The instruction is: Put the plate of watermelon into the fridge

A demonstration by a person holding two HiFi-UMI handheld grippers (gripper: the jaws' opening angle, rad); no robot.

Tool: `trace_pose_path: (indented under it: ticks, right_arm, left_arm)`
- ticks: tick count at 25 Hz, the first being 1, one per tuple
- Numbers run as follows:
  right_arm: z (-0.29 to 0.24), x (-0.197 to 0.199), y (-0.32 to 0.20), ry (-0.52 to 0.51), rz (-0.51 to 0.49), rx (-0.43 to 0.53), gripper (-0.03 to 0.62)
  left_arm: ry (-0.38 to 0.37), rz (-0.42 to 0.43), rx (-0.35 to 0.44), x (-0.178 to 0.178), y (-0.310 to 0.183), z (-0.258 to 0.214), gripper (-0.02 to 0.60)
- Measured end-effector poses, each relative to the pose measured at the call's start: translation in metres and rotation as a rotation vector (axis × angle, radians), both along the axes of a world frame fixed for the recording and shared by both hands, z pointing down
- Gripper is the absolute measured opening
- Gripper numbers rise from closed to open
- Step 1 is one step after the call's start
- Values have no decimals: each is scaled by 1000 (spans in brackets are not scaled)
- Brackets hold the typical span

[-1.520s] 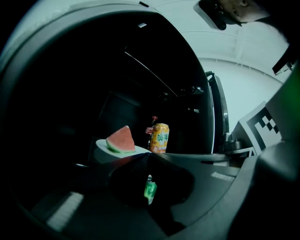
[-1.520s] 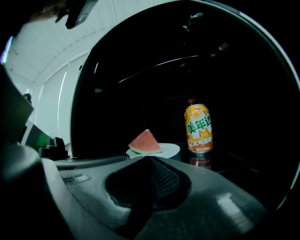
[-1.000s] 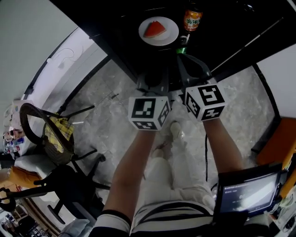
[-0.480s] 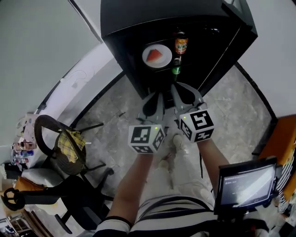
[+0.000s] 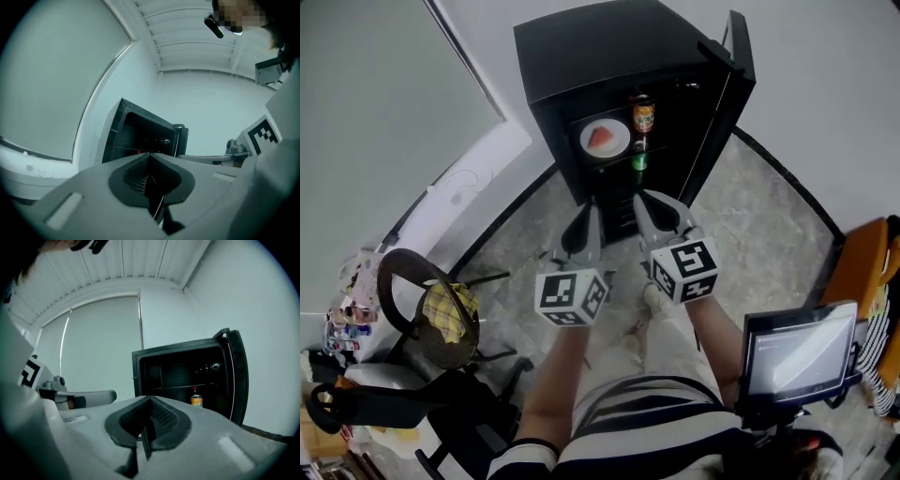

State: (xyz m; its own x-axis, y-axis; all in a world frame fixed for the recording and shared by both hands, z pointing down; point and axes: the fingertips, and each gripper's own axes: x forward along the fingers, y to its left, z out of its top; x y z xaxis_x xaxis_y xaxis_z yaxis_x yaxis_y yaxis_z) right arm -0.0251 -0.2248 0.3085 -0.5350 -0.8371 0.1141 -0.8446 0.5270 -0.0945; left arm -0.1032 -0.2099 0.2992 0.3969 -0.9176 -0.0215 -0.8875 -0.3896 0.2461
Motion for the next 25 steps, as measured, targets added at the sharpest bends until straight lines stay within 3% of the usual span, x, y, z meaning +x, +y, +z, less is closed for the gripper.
trace_pose_path:
  ticks: [9,25]
  right_arm:
    - [-22,-4,56,12,24,-8,-3]
    - [-15,-11,136,25,7,-43,-3]
  left_arm:
    - [-57,86,40,7,53,-32,2]
    - [-63,70,-2,-10,123,-22,2]
